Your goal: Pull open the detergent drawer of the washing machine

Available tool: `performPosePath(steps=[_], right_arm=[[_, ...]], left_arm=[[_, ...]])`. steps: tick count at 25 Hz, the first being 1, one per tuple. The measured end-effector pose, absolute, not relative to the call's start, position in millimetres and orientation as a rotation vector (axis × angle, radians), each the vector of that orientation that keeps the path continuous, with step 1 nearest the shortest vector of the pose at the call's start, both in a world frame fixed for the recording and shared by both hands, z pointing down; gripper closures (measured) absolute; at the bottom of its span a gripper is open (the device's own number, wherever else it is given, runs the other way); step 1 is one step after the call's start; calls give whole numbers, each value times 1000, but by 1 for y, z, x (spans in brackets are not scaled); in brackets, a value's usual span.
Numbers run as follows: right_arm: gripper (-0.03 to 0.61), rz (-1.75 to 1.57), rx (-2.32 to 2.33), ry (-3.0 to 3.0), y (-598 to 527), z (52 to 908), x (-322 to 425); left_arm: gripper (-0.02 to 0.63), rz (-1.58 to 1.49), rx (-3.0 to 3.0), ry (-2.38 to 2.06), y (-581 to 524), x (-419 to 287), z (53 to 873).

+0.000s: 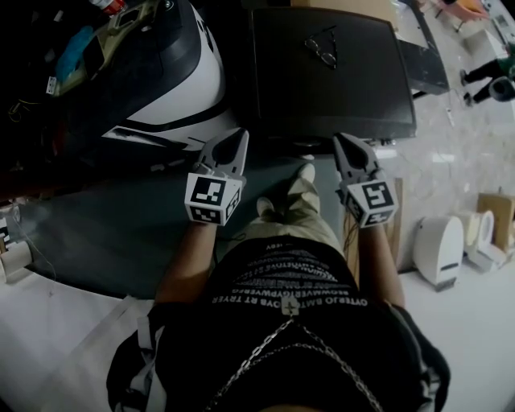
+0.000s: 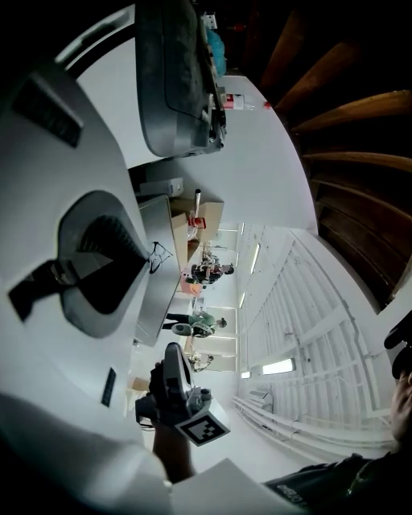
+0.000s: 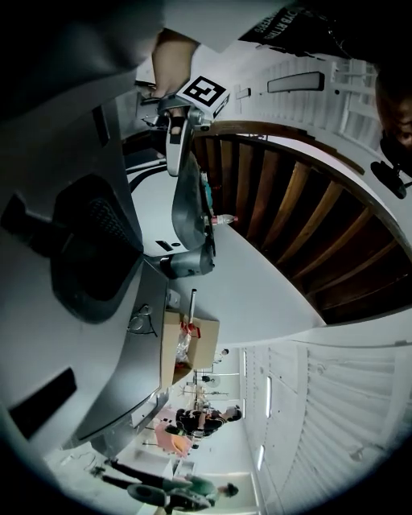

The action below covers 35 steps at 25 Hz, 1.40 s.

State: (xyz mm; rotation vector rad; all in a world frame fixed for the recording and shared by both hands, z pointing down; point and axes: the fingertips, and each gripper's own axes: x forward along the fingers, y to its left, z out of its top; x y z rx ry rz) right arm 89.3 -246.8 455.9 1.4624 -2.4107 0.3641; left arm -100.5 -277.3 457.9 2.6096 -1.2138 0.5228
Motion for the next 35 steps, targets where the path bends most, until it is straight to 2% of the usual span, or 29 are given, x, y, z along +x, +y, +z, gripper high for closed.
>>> performPosePath(steps=[15, 27, 31, 33, 35], right_arm=[[577, 495, 1358, -2282, -265, 563, 113], [575, 596, 1143, -2193, -259, 659, 104], [567, 615, 1131, -2166, -262, 677, 106], [505, 647, 1123, -2171, -263, 685, 105], [500, 661, 1110, -2188, -264, 687, 103]], left_arm=[[611, 716, 2486, -1135, -294, -80, 577], [606, 848, 2419, -1007, -293, -83, 663], [535, 886, 2386, -951, -291, -76, 687], [516, 862, 2381, -934, -292, -75, 691], [502, 846, 2378, -926, -294, -77, 692]])
